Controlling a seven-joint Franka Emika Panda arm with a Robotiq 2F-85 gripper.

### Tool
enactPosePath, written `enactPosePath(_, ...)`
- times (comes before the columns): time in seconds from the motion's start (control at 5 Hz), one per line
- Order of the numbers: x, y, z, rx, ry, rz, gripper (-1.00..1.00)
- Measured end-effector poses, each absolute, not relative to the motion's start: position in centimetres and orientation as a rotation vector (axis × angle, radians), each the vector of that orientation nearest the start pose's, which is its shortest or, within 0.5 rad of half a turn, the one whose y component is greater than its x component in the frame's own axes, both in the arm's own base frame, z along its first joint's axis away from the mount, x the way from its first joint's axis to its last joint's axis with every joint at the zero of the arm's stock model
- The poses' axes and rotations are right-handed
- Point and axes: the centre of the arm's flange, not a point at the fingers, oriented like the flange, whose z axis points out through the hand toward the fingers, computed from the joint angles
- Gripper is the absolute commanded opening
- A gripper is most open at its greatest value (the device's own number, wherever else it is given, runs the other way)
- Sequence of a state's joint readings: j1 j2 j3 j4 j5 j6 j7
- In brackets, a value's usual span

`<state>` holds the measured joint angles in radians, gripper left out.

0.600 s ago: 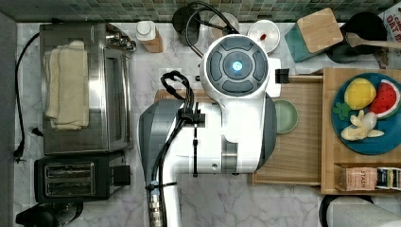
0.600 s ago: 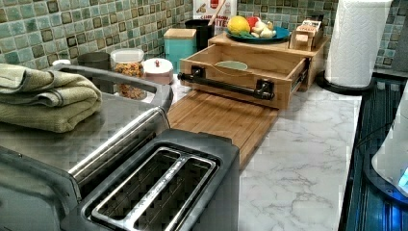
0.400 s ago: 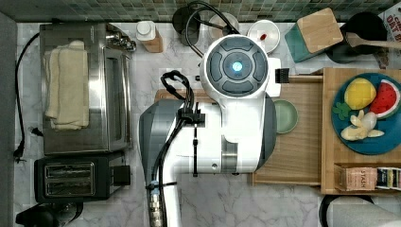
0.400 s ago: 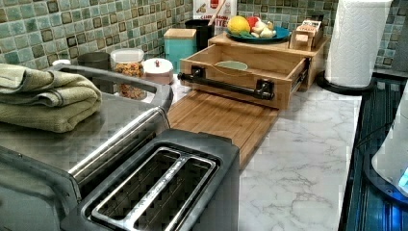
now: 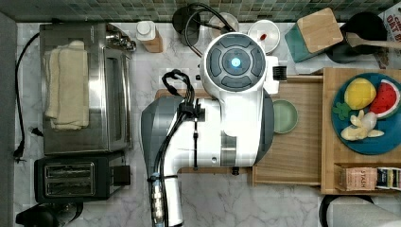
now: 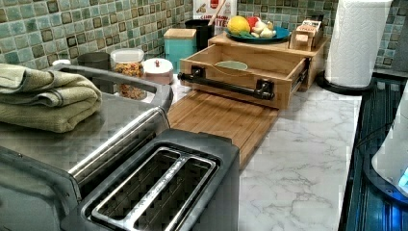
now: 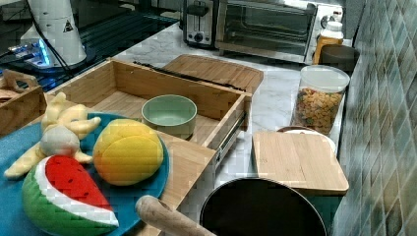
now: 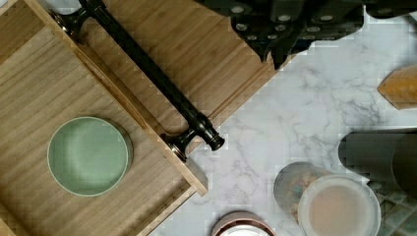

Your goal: Close the drawer.

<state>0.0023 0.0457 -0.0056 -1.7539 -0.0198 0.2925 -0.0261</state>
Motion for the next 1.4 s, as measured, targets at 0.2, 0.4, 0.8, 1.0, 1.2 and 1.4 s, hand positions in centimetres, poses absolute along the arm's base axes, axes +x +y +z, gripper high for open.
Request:
enactPosePath(0.2,58.5,-0.2,52.6,-2.977,0.985,-0.114,-1.0)
enactPosePath(0.4,58.3,0.2,51.4,-3.079,0.783,-0.105,-1.0)
enactPosePath(0.8,57.2,4.5,48.7,-3.165,0.455,-0.253,-1.0)
enactPosePath(1.0,55.7,7.7,46.3,-3.191,0.334,-0.194,-1.0)
enactPosePath(1.2,54.8,9.8,43.8,-3.219,0.189,-0.235,-1.0)
enactPosePath(1.4,54.0,10.7,41.1,-3.211,0.101,-0.325,-1.0)
